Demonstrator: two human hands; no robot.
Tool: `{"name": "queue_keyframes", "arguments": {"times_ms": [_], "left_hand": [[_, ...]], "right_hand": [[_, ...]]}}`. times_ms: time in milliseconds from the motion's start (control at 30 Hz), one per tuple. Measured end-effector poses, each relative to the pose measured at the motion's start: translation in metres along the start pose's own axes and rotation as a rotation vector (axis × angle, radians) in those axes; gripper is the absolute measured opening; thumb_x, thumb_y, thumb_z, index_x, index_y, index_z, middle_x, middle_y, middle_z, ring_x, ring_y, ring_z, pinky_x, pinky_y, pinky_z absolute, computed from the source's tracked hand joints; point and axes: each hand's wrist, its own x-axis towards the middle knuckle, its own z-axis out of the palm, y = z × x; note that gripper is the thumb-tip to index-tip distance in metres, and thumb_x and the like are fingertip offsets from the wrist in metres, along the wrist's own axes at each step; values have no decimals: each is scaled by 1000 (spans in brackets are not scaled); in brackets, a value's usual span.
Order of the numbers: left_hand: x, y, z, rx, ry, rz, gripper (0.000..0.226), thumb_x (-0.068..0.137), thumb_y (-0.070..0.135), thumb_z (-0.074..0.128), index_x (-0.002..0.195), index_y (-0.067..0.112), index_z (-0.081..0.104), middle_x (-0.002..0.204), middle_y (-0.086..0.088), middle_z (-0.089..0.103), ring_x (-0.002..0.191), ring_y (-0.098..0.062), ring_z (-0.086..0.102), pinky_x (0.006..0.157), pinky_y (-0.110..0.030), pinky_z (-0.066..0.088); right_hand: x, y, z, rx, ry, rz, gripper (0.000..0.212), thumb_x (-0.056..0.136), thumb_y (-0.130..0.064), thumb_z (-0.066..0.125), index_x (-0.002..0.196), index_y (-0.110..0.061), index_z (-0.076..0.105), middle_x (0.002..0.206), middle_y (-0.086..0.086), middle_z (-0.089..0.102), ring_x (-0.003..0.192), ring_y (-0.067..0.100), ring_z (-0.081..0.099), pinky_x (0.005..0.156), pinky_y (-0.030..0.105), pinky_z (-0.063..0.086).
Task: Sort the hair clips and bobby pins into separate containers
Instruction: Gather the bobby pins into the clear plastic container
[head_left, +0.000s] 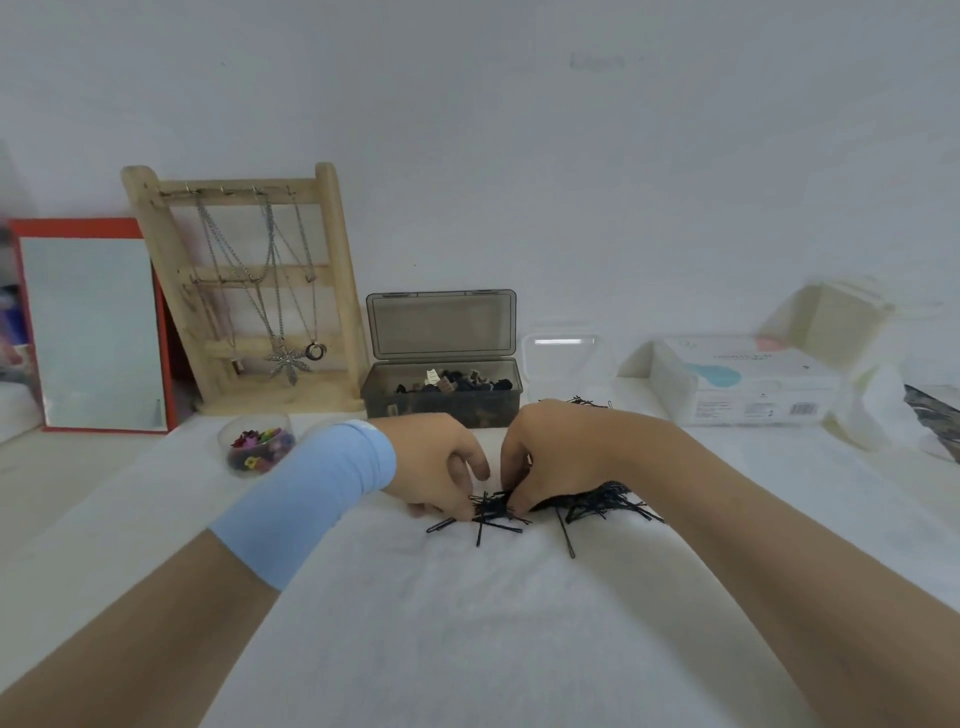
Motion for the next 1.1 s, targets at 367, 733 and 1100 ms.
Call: {"name": "queue_keyframes", "arguments": {"times_ms": [367, 733, 1100], "left_hand": [[5, 2, 7, 243, 74, -18, 44, 71, 53, 79, 106, 28, 70, 94, 15, 66, 89, -11, 63, 76, -26, 52], [7, -27, 0, 13, 21, 195, 64, 78, 9, 74, 130, 34, 47, 114, 18, 63, 103, -1, 58, 89, -24, 51], [-2, -12, -5, 214, 7, 8, 58, 74, 60, 73, 122, 29, 63, 110, 14, 64, 98, -10, 60, 91, -28, 50]], "right_hand": [[1, -12, 3, -5, 23, -16, 22, 89, -43, 61, 99, -32, 77, 94, -11, 72, 91, 14, 63, 80, 33, 54], [4, -8, 4, -45, 16, -15, 28, 79, -37, 79, 105, -28, 77, 87, -17, 64, 84, 5, 57, 61, 7, 37], [11, -8, 16, 8, 153, -86, 26, 81, -34, 78, 106, -27, 76, 95, -10, 70, 84, 7, 60, 72, 18, 47]]}}
